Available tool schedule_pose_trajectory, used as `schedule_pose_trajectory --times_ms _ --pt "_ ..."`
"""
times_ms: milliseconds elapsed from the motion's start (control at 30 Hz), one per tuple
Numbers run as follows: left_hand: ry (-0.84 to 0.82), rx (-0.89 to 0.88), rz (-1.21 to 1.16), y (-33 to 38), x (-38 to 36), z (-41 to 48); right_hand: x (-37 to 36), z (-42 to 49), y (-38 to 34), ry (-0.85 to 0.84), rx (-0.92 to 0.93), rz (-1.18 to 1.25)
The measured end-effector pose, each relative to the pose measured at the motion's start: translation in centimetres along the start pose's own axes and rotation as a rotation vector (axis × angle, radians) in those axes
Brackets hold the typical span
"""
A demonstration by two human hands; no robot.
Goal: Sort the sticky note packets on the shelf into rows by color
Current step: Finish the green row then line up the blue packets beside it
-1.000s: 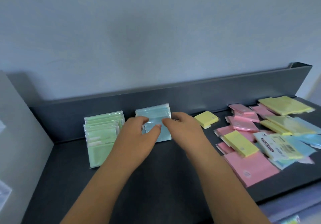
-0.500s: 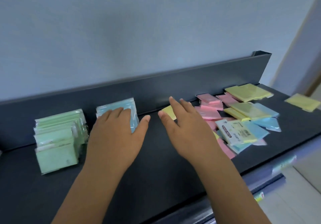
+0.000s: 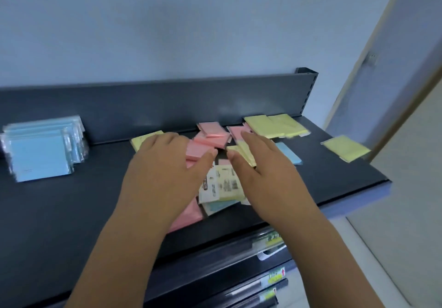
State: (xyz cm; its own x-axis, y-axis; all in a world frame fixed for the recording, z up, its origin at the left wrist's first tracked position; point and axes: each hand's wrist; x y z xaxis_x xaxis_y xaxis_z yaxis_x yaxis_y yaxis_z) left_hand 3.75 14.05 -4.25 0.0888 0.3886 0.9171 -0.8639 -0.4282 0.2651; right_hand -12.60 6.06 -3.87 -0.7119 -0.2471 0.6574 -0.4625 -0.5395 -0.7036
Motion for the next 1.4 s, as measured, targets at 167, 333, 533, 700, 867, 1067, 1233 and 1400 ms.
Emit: schedule_pose_trajectory --times_ms 167,333,533,700,867,1067,1233,1400 --pt "0.017 -0.026 -0.028 3.8 -1.4 0.3 2.0 1.5 2.0 -0.034 0.010 0.074" --pt "-0.015 -0.054 -0.058 6.5 -2.4 2.8 5.1 2.9 4.4 0.006 -0.111 0.202" --pt "-0.044 -0.226 -0.111 12.4 -4.3 4.7 10.0 4.2 8.5 0.102 -0.265 0.253" --pt "-0.186 -0.262 0.071 17.9 -7.8 6.3 11.5 7.0 12.1 -0.030 -0.280 0.262" --pt "-0.384 0.120 0.297 22.1 -9.9 7.5 12.6 9.1 14.9 -0.259 -0.323 0.238" --pt "-0.352 0.304 0.363 23.5 -11.2 8.2 13.6 10.6 16.3 -0.375 -0.583 0.553" --pt "-0.325 0.272 0.251 24.6 -11.5 7.8 14.3 10.9 17.8 -0.380 -0.775 0.999" --pt "-0.290 0.258 0.290 24.9 -11.7 6.5 14.6 11.2 18.0 -0.364 -0.794 0.990"
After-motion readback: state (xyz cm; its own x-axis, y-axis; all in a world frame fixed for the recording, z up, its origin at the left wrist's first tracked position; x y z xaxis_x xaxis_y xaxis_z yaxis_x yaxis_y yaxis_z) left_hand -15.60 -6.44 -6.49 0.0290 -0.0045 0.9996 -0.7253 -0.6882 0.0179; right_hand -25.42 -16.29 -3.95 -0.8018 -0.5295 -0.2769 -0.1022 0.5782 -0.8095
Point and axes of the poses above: each hand's wrist, its own z-axis towards the middle knuckle, its own x-axis out of the back of the hand, y = z × x, and after that the axes turned 9 degrees about z, right-handed
